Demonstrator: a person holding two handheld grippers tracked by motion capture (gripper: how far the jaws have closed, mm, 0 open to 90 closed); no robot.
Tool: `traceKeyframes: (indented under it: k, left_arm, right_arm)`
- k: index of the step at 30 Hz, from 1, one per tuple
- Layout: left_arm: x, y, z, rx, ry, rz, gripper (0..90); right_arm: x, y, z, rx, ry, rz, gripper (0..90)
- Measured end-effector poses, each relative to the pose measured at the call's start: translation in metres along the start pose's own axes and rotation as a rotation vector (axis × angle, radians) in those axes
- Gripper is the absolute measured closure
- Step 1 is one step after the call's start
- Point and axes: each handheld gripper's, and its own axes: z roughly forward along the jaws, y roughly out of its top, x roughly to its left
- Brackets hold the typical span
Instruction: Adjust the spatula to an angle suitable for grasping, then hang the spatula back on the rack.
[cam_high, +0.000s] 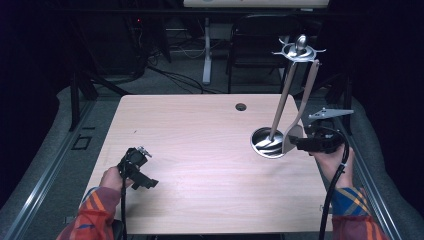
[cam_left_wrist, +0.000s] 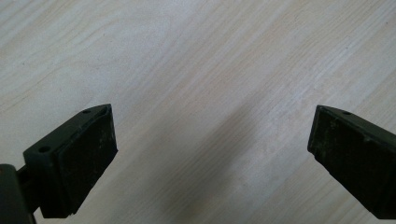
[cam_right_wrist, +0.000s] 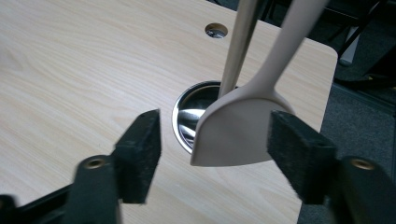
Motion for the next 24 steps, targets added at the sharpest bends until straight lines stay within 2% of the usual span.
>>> traceKeyframes:
  k: [2,3,5,7,12,15,16,18,20,21,23,24]
  left_arm:
    - [0.000,0.000,0.000,-0.002,0.001,0.005,1.2]
    - [0.000,0.000,0.001,-0.003,-0.001,0.004,1.3]
    - [0.000,0.000,0.001,-0.001,-0.004,0.001,1.2]
    - [0.001,0.000,0.001,0.000,-0.004,-0.002,1.3]
    - [0.000,0.000,0.000,-0.001,-0.005,0.002,1.3]
    - [0.000,0.000,0.000,-0.003,-0.008,0.002,1.3]
    - [0.000,-0.001,0.001,0.006,-0.006,0.007,1.3]
    - [0.000,0.000,0.002,0.007,-0.009,0.003,1.3]
    - [-0.001,0.000,0.002,0.013,-0.013,0.012,1.3]
    - [-0.001,0.000,0.002,0.013,-0.013,0.012,1.3]
    - [-0.002,0.000,0.003,0.015,-0.014,0.014,1.3]
    - [-0.002,0.000,0.003,0.015,-0.014,0.013,1.3]
  right_arm:
    - [0.005,-0.001,0.002,0.017,0.006,-0.017,27.8]
    - [0.008,-0.002,0.005,0.031,0.018,-0.023,23.3]
    - [0.010,-0.002,0.007,0.042,0.026,-0.029,21.3]
    - [0.013,-0.004,0.011,0.065,0.041,-0.037,15.2]
    - [0.026,-0.015,0.025,0.127,0.073,-0.068,8.0]
    - [0.030,-0.021,0.027,0.137,0.085,-0.076,6.8]
    - [0.037,-0.029,0.030,0.165,0.102,-0.091,5.1]
    - [0.039,-0.032,0.032,0.179,0.102,-0.100,4.7]
    - [0.048,-0.043,0.040,0.228,0.111,-0.131,3.6]
    - [0.048,-0.043,0.040,0.228,0.111,-0.131,3.6]
    - [0.053,-0.049,0.045,0.266,0.116,-0.149,3.3]
    - [0.055,-0.052,0.048,0.282,0.134,-0.157,3.1]
